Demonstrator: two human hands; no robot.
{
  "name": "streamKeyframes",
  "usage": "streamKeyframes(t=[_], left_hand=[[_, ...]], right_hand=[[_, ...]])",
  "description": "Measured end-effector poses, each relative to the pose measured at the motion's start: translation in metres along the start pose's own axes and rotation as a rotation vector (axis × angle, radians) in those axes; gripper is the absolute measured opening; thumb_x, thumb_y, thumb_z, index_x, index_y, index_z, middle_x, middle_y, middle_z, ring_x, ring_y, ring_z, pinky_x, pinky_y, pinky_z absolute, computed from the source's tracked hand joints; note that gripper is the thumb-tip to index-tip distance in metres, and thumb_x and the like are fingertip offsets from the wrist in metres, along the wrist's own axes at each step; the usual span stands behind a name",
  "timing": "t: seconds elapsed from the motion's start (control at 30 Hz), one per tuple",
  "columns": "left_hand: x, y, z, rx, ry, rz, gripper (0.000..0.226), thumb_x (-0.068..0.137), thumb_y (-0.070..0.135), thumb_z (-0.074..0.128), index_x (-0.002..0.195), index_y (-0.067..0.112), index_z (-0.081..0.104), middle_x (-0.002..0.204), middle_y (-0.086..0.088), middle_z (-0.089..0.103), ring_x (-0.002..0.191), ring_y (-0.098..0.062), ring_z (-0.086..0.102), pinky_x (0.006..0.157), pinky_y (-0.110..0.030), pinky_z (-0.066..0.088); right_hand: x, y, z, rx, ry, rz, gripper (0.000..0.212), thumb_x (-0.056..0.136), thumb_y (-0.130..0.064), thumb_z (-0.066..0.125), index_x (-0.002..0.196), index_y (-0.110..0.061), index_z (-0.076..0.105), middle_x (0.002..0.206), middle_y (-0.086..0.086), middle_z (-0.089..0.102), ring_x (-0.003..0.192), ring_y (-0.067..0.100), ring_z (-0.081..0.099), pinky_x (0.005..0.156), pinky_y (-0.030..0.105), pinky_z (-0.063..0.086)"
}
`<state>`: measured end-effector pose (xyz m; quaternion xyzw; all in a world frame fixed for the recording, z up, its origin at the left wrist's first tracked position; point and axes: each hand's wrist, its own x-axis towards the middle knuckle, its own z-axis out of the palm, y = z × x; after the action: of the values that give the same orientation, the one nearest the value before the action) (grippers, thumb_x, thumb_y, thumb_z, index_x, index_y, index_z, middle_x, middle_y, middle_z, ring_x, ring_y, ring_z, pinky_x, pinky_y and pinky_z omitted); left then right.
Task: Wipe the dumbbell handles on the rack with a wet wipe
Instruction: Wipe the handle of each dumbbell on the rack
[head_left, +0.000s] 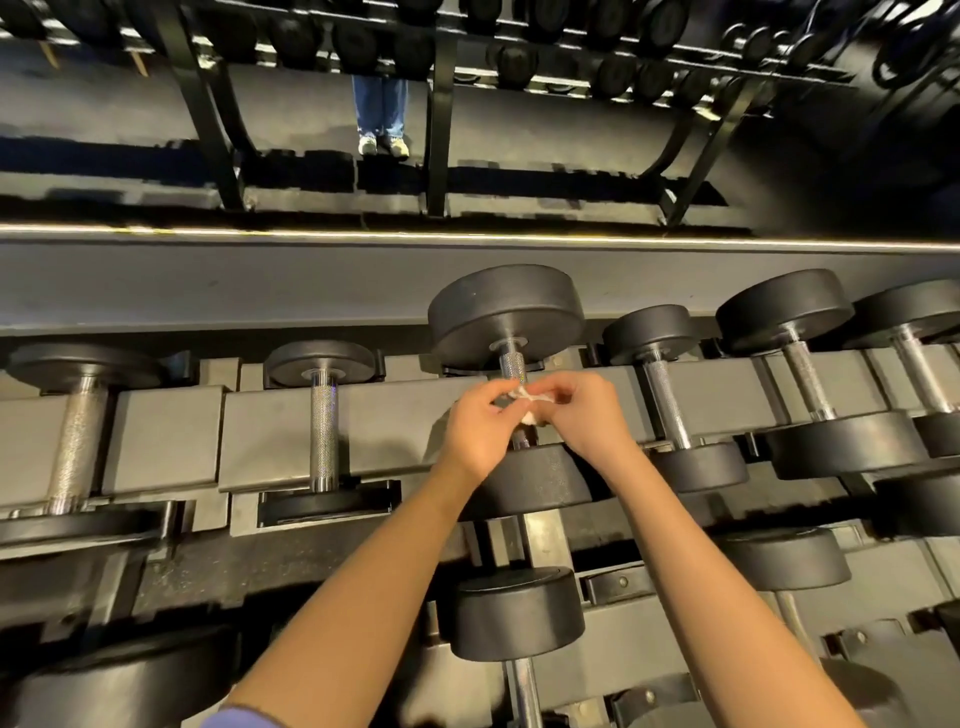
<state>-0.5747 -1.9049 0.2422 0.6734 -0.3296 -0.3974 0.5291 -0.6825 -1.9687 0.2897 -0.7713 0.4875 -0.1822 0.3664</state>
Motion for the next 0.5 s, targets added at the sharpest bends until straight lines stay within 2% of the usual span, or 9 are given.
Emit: streamKeyframes(t=[0.07, 0.17, 0.27, 0.37, 0.5], left_hand=[[0.006, 0.001, -0.001, 0.046, 0.016, 0.038, 0.02, 0.089, 0.012, 0.065, 0.108, 0.009, 0.07, 0.099, -0.003, 0.07, 0.089, -0.013, 0.065, 0.084, -0.025, 0.052], [0.015, 0.006, -0.001, 0.119, 0.118, 0.065, 0.015, 0.089, 0.01, 0.064, 0.102, 0.006, 0.069, 0.092, -0.001, 0.068, 0.081, -0.007, 0.06, 0.072, -0.01, 0.046], [0.03, 0.008, -0.003, 0.203, 0.257, 0.092, 0.016, 0.091, 0.015, 0.061, 0.104, 0.01, 0.069, 0.099, -0.002, 0.068, 0.088, -0.011, 0.061, 0.082, -0.025, 0.05], [0.042, 0.007, 0.001, 0.305, 0.27, 0.143, 0.023, 0.094, 0.019, 0.056, 0.113, 0.013, 0.067, 0.106, -0.003, 0.064, 0.096, -0.017, 0.06, 0.088, -0.034, 0.049], [0.047, 0.004, 0.006, 0.465, 0.172, 0.215, 0.028, 0.098, 0.021, 0.05, 0.123, 0.015, 0.063, 0.113, -0.002, 0.055, 0.1, -0.018, 0.055, 0.089, -0.033, 0.046]], right_hand=[[-0.005, -0.003, 0.0, 0.017, 0.051, 0.007, 0.016, 0.084, -0.004, 0.066, 0.099, -0.009, 0.072, 0.075, -0.005, 0.062, 0.069, 0.004, 0.056, 0.065, 0.011, 0.046], [-0.024, -0.003, 0.003, -0.026, 0.128, 0.029, 0.025, 0.093, -0.023, 0.058, 0.115, -0.016, 0.067, 0.104, -0.002, 0.068, 0.099, 0.015, 0.063, 0.083, 0.028, 0.049], [-0.037, -0.001, 0.006, -0.116, 0.134, 0.096, 0.042, 0.096, -0.042, 0.048, 0.13, -0.018, 0.056, 0.131, 0.0, 0.058, 0.118, 0.019, 0.054, 0.093, 0.032, 0.043], [-0.036, -0.001, 0.005, -0.127, 0.133, 0.135, 0.045, 0.096, -0.047, 0.044, 0.13, -0.02, 0.055, 0.131, 0.0, 0.058, 0.118, 0.02, 0.054, 0.092, 0.033, 0.044], [-0.035, 0.0, 0.006, -0.124, 0.135, 0.142, 0.04, 0.096, -0.048, 0.044, 0.12, -0.022, 0.063, 0.121, -0.003, 0.064, 0.108, 0.015, 0.058, 0.08, 0.026, 0.043]])
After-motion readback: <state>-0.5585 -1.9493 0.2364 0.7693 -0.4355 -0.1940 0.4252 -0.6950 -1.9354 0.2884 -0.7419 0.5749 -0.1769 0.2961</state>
